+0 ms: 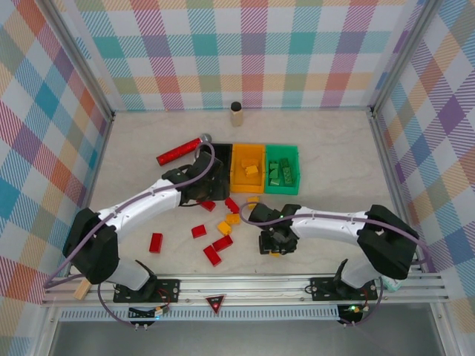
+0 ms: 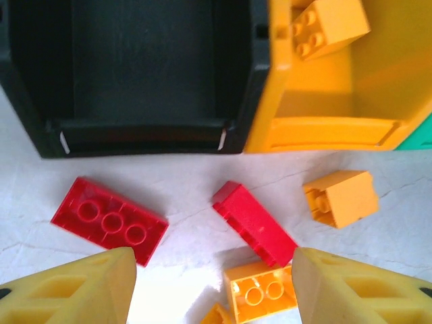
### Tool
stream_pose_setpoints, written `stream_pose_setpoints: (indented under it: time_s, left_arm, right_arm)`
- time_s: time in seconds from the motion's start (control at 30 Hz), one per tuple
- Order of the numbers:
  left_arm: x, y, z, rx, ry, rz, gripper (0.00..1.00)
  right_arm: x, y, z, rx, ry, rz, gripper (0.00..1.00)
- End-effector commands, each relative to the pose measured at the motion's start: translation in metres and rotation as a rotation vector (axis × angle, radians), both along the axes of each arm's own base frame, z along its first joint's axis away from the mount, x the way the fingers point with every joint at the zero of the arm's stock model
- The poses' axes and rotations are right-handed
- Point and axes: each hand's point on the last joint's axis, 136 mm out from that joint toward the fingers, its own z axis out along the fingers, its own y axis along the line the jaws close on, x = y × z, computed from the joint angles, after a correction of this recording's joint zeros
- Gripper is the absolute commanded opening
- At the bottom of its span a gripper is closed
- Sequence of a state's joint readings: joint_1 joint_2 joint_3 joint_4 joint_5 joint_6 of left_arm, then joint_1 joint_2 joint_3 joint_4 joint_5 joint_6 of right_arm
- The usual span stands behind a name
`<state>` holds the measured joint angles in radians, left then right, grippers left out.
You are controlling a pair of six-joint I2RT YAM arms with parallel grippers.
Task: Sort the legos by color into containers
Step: Pick up the lego from the bottom-center of the table, then place the lego in the container.
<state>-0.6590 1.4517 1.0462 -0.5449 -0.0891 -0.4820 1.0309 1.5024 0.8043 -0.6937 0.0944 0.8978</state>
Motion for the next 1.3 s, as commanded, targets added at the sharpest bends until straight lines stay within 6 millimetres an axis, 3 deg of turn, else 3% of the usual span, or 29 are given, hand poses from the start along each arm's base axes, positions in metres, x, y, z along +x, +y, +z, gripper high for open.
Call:
stream_pose_setpoints:
  time_s: [0.0, 0.17, 0.3, 0.4, 0.5, 0.67, 0.83, 1.07, 1.17, 1.27]
  left_arm:
    - [-0.005, 0.006, 0.004, -0.014, -0.027, 0.032, 0.62]
    - [-0.016, 0.017, -0.003, -0.005, -0.017, 0.058, 0.62]
    - [-0.026, 0.024, -0.006, -0.005, -0.013, 0.061, 0.62]
    - [-0.035, 0.024, -0.011, -0.009, 0.001, 0.047, 0.62]
    - [-0.046, 0.019, -0.020, -0.001, 0.026, 0.022, 0.61]
    - [-0.067, 0.014, -0.031, 0.013, 0.055, -0.020, 0.61]
    - [-0.085, 0.008, -0.042, 0.043, 0.094, -0.050, 0.61]
    - [-0.105, -0.007, -0.057, 0.092, 0.125, -0.126, 0.60]
    - [-0.109, -0.010, -0.062, 0.126, 0.131, -0.145, 0.60]
    - [-0.107, -0.004, -0.071, 0.187, 0.136, -0.124, 0.60]
  right_arm:
    - [0.009, 0.003, -0.001, -0.026, -0.025, 0.009, 0.49]
    - [0.014, 0.009, -0.002, -0.024, -0.034, 0.040, 0.27]
    - [0.030, 0.018, 0.012, -0.021, -0.088, 0.087, 0.26]
    - [0.054, 0.031, 0.026, 0.046, -0.119, 0.100, 0.26]
    - [0.091, 0.045, 0.047, 0.166, -0.164, 0.078, 0.27]
    - [0.152, 0.054, 0.090, 0.199, -0.290, 0.097, 0.28]
    - [0.200, 0.053, 0.104, 0.217, -0.318, 0.082, 0.28]
    - [0.244, 0.063, 0.109, 0.223, -0.337, 0.099, 0.32]
    - [0.254, 0.064, 0.109, 0.209, -0.344, 0.102, 0.46]
    - [0.254, 0.064, 0.113, 0.219, -0.347, 0.102, 0.50]
